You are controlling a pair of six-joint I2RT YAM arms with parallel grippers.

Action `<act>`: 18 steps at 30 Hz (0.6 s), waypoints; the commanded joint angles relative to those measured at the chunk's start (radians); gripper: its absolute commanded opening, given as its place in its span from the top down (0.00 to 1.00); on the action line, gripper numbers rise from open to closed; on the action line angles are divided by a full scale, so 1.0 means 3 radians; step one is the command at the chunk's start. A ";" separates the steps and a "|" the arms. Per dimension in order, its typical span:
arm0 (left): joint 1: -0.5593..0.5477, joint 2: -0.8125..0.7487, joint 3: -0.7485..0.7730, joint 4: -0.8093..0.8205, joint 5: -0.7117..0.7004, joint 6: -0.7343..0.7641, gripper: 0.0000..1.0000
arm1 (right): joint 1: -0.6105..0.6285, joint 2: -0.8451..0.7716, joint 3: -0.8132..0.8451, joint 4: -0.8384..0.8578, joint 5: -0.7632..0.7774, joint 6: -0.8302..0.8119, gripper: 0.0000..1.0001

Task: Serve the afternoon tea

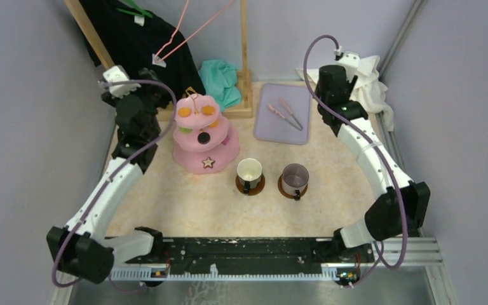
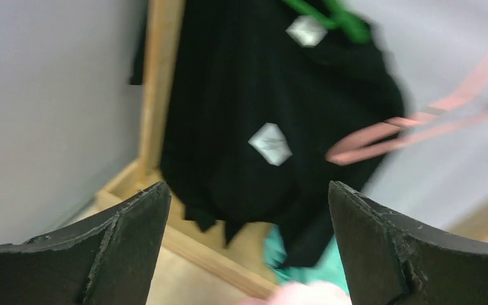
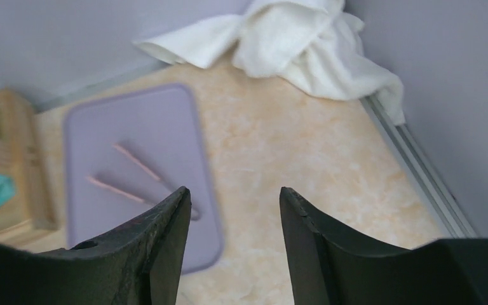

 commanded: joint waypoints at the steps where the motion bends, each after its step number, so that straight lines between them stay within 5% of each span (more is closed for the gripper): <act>1: 0.0874 0.0302 0.0066 -0.0103 0.0699 -0.0436 0.01 | -0.0447 -0.0019 -0.0480 0.0775 -0.0126 -0.0132 0.44; 7: 0.1827 0.0708 -0.0637 0.0464 0.1280 -0.0793 0.02 | -0.0837 -0.0042 -0.1095 0.1264 -0.0286 -0.0188 0.40; 18: 0.1848 0.1046 -0.2016 0.2649 0.1269 -0.0044 0.04 | -0.0838 -0.0541 -0.2009 0.1872 -0.0247 0.0047 0.33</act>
